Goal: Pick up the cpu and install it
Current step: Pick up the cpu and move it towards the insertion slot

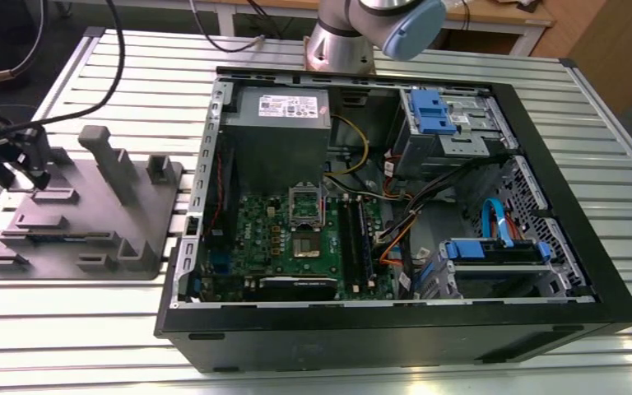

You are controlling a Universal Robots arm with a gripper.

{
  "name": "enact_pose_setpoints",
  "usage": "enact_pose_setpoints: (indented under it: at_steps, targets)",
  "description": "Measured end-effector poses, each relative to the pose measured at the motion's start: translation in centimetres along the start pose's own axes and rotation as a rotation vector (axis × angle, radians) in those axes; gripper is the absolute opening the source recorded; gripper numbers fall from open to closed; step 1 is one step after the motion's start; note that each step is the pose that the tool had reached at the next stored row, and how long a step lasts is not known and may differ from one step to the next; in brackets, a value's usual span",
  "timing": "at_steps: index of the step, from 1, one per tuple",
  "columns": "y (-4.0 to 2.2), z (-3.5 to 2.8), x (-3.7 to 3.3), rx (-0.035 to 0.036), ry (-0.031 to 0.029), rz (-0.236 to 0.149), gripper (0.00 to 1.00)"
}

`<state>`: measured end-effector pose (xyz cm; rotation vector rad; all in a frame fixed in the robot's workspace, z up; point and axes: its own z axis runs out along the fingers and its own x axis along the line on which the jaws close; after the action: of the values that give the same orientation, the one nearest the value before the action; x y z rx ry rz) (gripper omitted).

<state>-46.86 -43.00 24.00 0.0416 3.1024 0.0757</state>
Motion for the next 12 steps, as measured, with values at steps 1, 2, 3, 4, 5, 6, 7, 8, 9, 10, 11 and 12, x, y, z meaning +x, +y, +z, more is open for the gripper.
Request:
enact_pose_setpoints:
  at_steps: [1, 2, 3, 4, 5, 6, 7, 8, 9, 10, 11, 12]
  targets:
    - [0.01, -0.26, -0.01, -0.0020, 0.0000, 0.000, 0.47]
    - [0.02, -0.52, -0.02, -0.0040, 0.0000, 0.000, 0.47]
    - [0.04, -0.79, -0.03, -0.0061, 0.0001, 0.000, 0.47]
    - [0.05, -1.03, -0.04, -0.0081, 0.0003, 0.000, 0.47]
    - [0.06, -1.27, -0.05, -0.0102, 0.0003, 0.000, 0.47]
    - [0.08, -1.53, -0.06, -0.0124, 0.0002, 0.000, 0.47]
    - [0.09, -1.85, -0.07, -0.0146, 0.0003, 0.000, 0.47]
    - [0.11, -2.20, -0.08, -0.0167, 0.0004, 0.001, 0.47]
    - [0.13, -2.57, -0.10, -0.0188, 0.0004, 0.001, 0.47]
    - [0.14, -2.92, -0.11, -0.0209, 0.0004, 0.001, 0.47]
    - [0.16, -3.27, -0.12, -0.0225, 0.0006, 0.001, 0.47]
    - [0.17, -3.54, -0.13, -0.0243, 0.0006, 0.001, 0.47]
